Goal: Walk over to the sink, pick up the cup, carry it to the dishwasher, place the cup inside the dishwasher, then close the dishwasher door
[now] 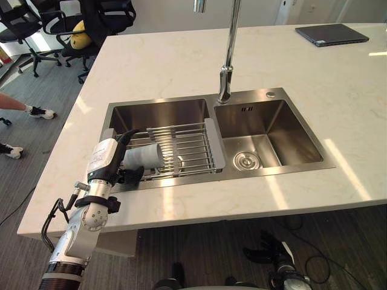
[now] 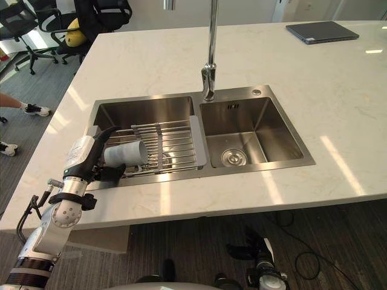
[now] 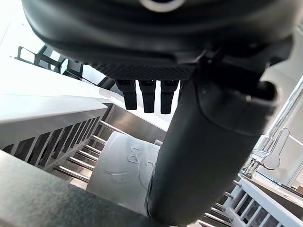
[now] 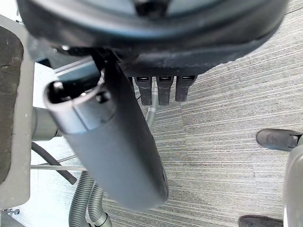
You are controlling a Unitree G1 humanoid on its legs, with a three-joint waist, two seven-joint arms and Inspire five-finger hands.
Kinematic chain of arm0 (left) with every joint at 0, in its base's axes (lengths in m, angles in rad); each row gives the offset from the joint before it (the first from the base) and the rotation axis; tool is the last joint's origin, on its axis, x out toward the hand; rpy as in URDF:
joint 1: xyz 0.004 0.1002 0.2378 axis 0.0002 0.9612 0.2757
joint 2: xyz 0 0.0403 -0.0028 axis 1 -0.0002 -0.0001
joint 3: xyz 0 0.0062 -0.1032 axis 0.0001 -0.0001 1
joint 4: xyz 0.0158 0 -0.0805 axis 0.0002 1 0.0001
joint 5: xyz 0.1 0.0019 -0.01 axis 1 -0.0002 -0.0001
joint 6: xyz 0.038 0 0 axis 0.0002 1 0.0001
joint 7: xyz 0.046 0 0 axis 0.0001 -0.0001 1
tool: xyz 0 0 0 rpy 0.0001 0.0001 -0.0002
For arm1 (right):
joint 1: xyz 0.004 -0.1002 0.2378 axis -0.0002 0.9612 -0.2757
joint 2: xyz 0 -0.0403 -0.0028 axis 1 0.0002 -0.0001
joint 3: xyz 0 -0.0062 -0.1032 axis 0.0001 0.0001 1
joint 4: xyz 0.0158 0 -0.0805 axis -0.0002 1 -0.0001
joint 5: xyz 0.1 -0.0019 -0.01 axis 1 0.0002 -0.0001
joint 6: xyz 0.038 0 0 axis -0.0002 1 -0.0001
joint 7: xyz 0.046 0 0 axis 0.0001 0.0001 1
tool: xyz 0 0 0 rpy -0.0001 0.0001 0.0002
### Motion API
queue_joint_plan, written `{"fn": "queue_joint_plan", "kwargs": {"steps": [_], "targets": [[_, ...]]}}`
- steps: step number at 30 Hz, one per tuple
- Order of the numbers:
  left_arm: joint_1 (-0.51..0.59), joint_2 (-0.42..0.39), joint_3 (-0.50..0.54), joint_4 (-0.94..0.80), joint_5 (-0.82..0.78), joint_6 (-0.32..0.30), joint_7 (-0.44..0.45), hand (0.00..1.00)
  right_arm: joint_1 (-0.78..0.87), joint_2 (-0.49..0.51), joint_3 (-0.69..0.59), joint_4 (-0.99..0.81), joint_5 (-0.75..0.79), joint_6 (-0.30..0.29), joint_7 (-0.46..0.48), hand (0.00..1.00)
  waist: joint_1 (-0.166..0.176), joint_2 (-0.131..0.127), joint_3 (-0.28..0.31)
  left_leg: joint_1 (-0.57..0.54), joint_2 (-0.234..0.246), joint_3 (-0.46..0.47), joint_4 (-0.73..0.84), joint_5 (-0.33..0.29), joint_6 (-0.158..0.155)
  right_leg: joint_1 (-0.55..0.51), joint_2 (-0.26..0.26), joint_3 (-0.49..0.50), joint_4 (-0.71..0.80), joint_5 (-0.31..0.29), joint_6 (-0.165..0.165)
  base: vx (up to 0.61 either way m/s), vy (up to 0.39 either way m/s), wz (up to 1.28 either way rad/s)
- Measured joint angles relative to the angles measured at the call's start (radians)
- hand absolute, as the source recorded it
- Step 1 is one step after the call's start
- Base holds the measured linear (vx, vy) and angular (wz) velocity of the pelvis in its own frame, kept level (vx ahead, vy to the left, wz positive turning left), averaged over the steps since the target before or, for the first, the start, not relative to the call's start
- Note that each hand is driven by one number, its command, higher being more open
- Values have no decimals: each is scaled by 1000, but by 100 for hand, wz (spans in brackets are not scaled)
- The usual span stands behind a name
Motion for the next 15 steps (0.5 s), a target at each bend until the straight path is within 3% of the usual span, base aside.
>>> {"fn": "queue_joint_plan", "kwargs": {"steps": [15], "targets": [[-150,84,-132,144,49,3,-50,90,-3,-1,2,-1,-1,4,4,90,-17,1,0,-14,2,18,0,-8,-5,-15,2,17,-15,6,0,4,-1,-3]]}}
